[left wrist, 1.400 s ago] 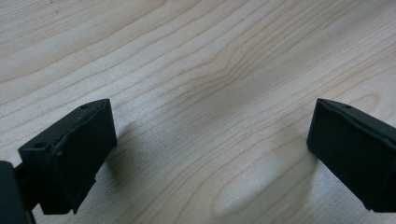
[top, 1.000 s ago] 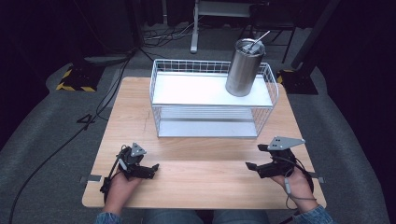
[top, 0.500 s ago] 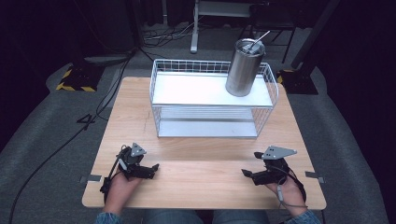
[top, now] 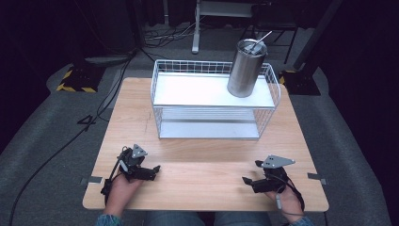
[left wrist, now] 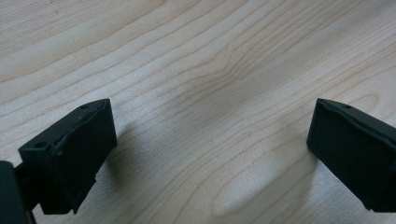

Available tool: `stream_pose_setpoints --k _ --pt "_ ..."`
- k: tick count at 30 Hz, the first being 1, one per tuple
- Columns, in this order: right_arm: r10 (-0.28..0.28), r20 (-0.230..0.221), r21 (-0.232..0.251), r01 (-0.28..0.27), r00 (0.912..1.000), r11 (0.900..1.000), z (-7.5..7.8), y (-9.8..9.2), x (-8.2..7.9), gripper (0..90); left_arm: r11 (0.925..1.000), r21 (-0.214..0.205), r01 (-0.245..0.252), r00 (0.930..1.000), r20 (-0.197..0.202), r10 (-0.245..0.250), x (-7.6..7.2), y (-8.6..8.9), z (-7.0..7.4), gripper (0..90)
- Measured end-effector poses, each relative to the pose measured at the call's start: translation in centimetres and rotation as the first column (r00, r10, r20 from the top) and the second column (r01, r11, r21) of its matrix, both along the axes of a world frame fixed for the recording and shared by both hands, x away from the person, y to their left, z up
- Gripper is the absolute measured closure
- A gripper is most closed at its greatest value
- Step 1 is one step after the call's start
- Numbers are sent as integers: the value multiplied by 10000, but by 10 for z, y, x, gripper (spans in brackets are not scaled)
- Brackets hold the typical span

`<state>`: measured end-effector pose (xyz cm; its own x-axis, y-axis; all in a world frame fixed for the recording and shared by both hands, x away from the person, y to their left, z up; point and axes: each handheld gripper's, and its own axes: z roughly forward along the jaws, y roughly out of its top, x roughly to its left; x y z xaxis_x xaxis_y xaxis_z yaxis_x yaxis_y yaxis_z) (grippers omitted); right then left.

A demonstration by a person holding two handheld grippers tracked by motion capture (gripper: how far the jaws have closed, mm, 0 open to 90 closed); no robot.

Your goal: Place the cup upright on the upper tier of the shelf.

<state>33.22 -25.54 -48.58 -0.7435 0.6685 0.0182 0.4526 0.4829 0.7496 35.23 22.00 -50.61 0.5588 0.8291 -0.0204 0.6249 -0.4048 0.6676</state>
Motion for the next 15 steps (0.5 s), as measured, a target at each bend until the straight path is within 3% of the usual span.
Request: stream_pose_setpoints --k 9,15 --pt "-95 -43 -465 93 9999 9989 -13 2 -4 139 10000 -8 -9 10000 -2 9 0 0 0 20" --pt "-195 -111 -506 189 9997 9985 -18 2 -5 132 10000 -9 -8 10000 0 8 0 0 0 20"
